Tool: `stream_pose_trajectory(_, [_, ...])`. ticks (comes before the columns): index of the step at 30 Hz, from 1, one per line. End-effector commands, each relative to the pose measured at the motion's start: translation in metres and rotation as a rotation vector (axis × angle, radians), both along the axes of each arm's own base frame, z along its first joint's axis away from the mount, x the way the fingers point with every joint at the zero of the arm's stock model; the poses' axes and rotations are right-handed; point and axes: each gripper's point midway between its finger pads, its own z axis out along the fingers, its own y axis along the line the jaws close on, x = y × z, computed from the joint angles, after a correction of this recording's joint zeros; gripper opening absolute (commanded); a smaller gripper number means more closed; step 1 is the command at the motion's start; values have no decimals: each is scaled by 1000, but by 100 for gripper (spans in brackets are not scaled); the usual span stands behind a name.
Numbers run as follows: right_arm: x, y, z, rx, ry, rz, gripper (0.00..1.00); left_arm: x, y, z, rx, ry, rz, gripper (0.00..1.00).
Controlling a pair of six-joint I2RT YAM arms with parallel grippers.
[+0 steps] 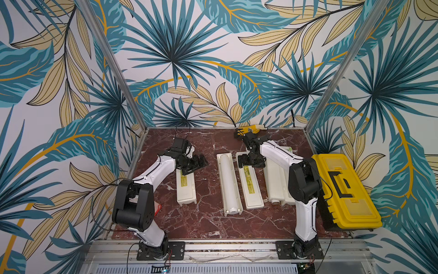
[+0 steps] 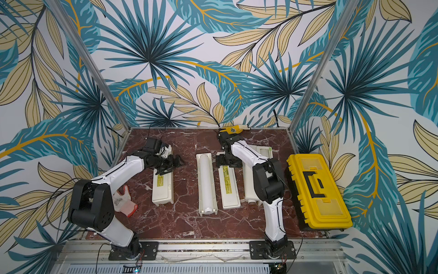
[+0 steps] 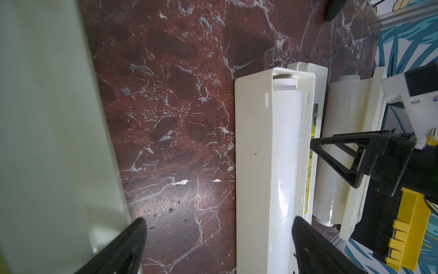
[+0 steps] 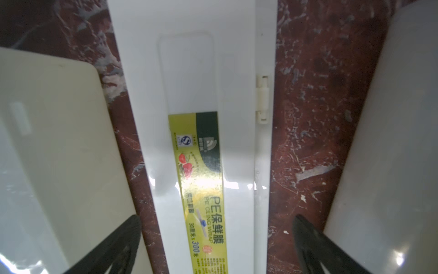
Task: Put plastic wrap rolls into dispensers
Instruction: Pick up the lid from the center of the board.
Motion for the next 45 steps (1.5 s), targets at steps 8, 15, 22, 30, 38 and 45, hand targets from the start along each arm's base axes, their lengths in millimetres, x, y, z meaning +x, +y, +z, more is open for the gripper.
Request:
stream_pose_trajectory(8, [-19, 0, -43, -2, 96, 6, 99, 15, -5, 14, -1, -38, 3, 97])
stream_pose_trajectory(15, [-23, -2, -55, -13, 121, -7, 99, 10, -5, 11, 2, -34, -2, 97])
stream_pose_trajectory(22, [-25, -9, -62, -55, 132, -19, 95, 8, -5, 12, 0, -34, -4, 97])
stream_pose_trajectory(30, [-23, -8, -32, -29, 68, -17, 83, 8, -7, 15, -7, -44, -14, 97])
stream_pose_trajectory(38, [-37, 5, 49, 68, 3, 40, 80, 15, -13, 24, -28, -65, -40, 97])
stream_pose_trajectory(45, [-60, 54, 77, 59, 7, 118, 81, 22, -16, 30, -41, -86, -67, 97])
